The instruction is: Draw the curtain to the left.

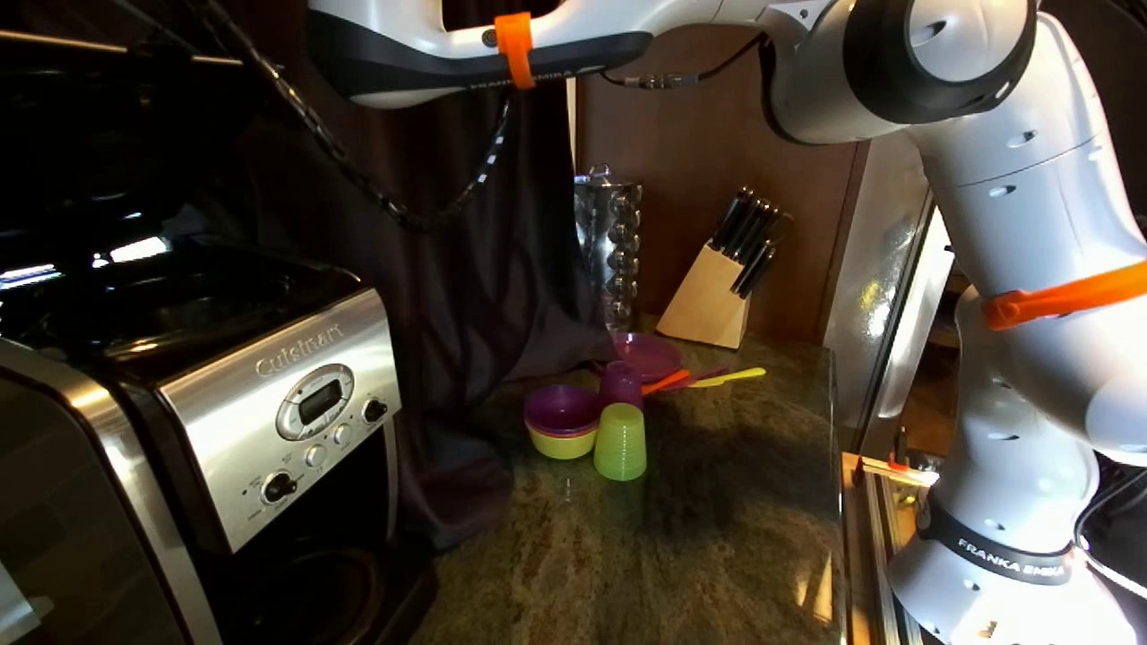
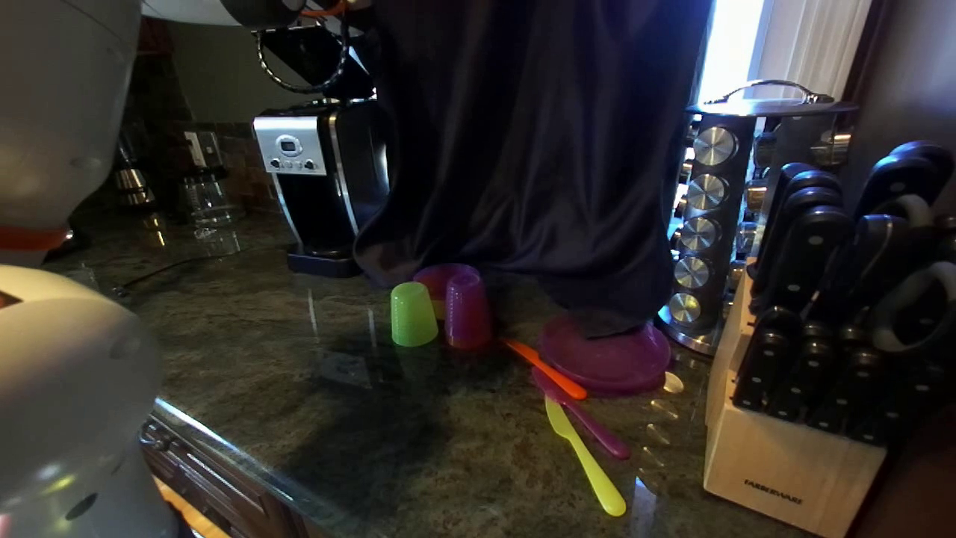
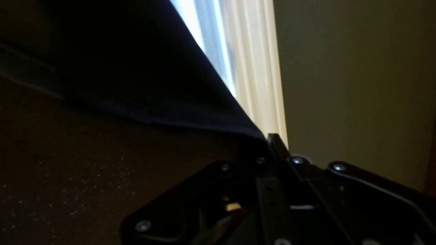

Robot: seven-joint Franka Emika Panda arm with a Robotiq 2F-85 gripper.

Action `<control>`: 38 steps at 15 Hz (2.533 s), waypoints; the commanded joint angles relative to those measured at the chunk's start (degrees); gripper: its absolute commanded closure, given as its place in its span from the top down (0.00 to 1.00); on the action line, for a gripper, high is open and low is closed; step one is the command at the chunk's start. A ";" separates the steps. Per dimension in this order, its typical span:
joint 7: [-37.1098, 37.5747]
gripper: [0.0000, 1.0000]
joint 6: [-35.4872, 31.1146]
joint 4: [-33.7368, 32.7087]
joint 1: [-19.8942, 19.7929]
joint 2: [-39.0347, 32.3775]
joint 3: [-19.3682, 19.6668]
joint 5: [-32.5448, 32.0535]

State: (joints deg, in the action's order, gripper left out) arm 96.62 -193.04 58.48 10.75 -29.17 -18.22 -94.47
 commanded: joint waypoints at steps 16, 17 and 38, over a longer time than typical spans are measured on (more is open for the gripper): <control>5.06 1.00 3.09 30.83 2.38 28.70 17.00 -15.81; 4.98 1.00 2.99 33.47 2.30 30.87 18.62 -17.55; 20.20 1.00 -23.42 56.52 -35.12 47.91 0.26 -35.82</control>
State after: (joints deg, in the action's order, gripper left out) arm 116.82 -216.47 115.01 -24.37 18.72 -17.97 -130.28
